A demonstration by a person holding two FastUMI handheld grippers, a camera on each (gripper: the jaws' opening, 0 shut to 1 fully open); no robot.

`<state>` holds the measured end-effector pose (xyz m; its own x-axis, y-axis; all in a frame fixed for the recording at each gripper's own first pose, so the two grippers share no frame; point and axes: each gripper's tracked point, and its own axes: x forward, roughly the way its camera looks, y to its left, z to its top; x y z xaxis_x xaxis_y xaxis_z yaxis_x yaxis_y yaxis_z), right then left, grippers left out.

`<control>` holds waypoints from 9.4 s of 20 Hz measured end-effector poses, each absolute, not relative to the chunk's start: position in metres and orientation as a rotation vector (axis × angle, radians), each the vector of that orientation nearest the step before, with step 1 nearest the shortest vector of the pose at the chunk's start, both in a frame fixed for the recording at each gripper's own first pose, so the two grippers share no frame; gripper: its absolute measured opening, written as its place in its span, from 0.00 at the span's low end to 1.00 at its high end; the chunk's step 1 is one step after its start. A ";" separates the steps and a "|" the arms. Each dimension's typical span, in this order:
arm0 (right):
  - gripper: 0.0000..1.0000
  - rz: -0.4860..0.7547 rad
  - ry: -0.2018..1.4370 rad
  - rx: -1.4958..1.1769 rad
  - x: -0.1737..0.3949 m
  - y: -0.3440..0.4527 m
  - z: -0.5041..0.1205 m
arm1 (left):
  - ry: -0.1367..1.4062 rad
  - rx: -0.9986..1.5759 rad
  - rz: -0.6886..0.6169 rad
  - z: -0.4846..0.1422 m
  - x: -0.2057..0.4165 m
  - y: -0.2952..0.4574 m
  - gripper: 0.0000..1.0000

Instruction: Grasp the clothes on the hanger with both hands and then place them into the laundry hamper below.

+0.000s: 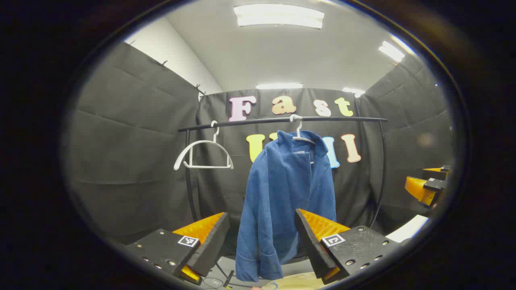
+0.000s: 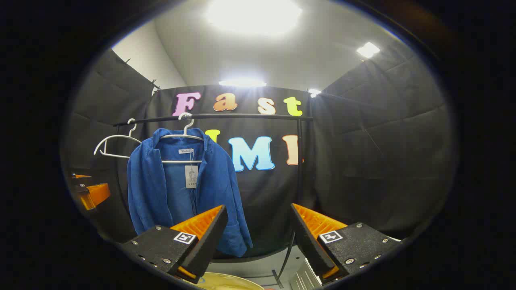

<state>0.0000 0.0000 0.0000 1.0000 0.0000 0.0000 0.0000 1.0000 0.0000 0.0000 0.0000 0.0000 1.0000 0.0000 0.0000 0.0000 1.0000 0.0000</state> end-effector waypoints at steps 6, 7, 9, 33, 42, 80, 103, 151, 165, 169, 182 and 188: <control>0.95 -0.007 0.001 -0.007 0.000 -0.003 -0.001 | -0.009 0.009 0.003 0.002 0.001 -0.002 0.94; 0.95 -0.008 0.001 -0.006 0.000 -0.003 -0.002 | -0.008 0.009 0.003 0.003 0.002 -0.002 0.94; 0.95 -0.008 0.001 -0.004 -0.001 -0.004 -0.001 | -0.008 0.007 0.007 0.001 0.001 0.000 0.94; 0.95 0.002 -0.011 0.021 0.005 0.024 0.006 | -0.036 0.029 0.010 0.020 0.017 0.030 0.94; 0.95 0.030 -0.054 0.056 0.030 0.049 0.033 | -0.097 -0.030 -0.070 0.049 0.025 0.016 0.99; 0.95 0.473 0.003 0.083 0.275 0.180 0.007 | -0.029 0.033 0.160 0.003 0.201 -0.068 0.99; 0.02 0.472 -0.030 0.066 0.294 0.195 0.005 | -0.018 0.145 0.201 -0.003 0.216 -0.045 0.08; 0.03 0.204 -0.279 -0.121 0.394 0.076 0.085 | -0.105 0.339 0.148 0.103 0.212 0.100 0.01; 0.02 0.197 -0.026 -0.105 0.412 0.076 -0.009 | 0.031 0.261 0.084 0.033 0.240 0.093 0.01; 0.02 0.204 0.009 -0.122 0.404 0.076 -0.026 | 0.069 0.243 0.087 0.007 0.233 0.096 0.01; 0.02 0.260 0.120 -0.179 0.315 0.075 -0.076 | 0.155 0.207 0.033 -0.045 0.187 0.085 0.01; 0.03 0.289 0.059 -0.166 0.257 0.082 -0.034 | 0.092 0.174 -0.038 -0.020 0.153 0.064 0.01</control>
<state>0.2571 0.0817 -0.0335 0.9570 0.2784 -0.0815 -0.2881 0.9451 -0.1545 0.1529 0.0640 -0.0199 0.9951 -0.0299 -0.0946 0.0459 0.9841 0.1715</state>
